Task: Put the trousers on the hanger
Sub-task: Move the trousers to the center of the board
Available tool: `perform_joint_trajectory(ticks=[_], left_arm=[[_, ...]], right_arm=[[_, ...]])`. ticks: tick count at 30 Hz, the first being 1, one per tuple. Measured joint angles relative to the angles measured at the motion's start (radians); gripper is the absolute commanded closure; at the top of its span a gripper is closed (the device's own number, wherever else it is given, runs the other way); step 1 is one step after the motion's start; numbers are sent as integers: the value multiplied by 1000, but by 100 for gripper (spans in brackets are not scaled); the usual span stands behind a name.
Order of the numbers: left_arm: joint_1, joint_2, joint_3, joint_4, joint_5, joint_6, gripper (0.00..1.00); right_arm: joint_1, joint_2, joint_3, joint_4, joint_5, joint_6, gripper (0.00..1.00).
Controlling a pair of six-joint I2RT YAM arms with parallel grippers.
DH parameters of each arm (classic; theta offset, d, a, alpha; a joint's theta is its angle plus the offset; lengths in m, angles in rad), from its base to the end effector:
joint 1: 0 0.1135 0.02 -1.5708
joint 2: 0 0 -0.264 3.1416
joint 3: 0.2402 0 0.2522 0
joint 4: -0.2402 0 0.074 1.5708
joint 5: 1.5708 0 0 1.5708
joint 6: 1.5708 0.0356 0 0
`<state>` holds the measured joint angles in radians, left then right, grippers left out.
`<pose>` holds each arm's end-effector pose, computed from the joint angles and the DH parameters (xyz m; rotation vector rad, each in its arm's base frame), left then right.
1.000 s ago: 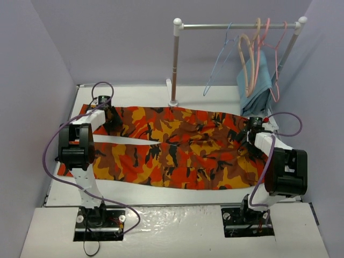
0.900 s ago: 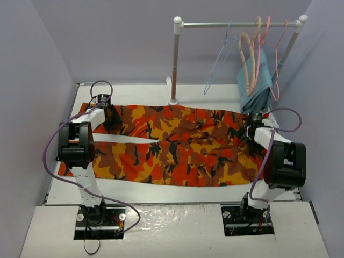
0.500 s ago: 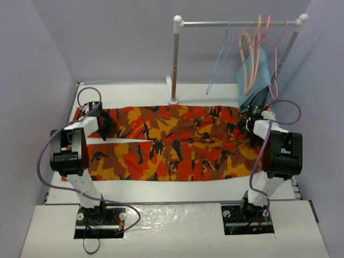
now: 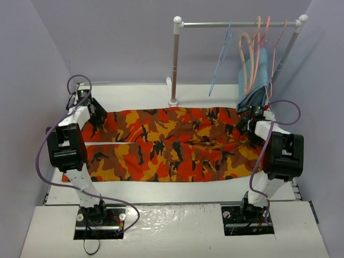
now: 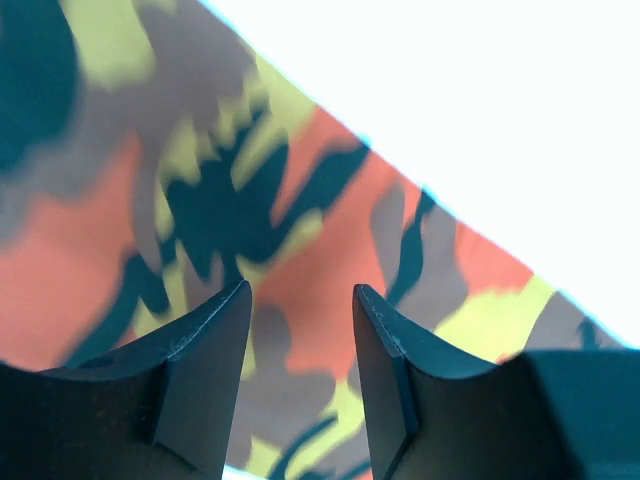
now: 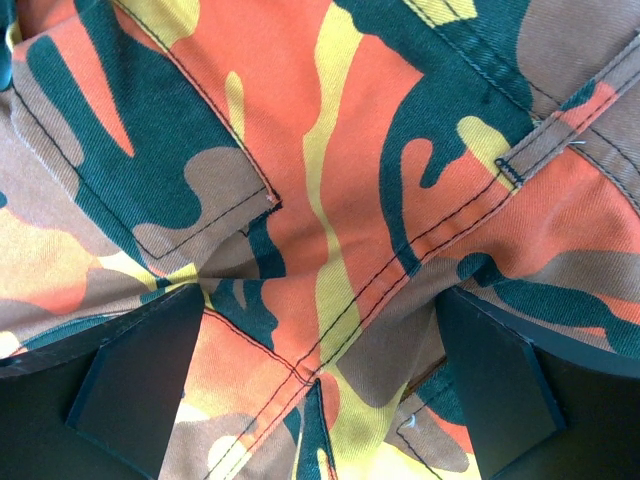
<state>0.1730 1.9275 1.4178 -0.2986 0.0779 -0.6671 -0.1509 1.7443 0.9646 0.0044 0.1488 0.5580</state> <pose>0.4250 0.0714 0.2146 -0.9447 2.2072 -0.3260 0.3551 -0.0593 0.1675 0.8788 2.1639 0.0278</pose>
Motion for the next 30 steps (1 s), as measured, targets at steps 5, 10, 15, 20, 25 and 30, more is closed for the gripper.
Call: perform_joint_trajectory(ticks=[5,10,15,20,25,30], left_arm=[[54,94,114,-12,-3,26,58],[64,180,146,-16,-4,43,58],[74,208,172,-19,1,50,58],[120,238,215,-25,25,32,58],[162,251,232,-20,45,10,58],[166,256,241,-20,60,6,56]], right_arm=[[0,0,0,0,-5,-8,1],[0,0,0,1,-7,-9,0],[-6,0,-1,3,-9,-8,0],[-17,-1,-3,8,-15,-3,0],[-26,-2,-3,15,-24,6,0],[-27,-3,-3,15,-28,6,0]])
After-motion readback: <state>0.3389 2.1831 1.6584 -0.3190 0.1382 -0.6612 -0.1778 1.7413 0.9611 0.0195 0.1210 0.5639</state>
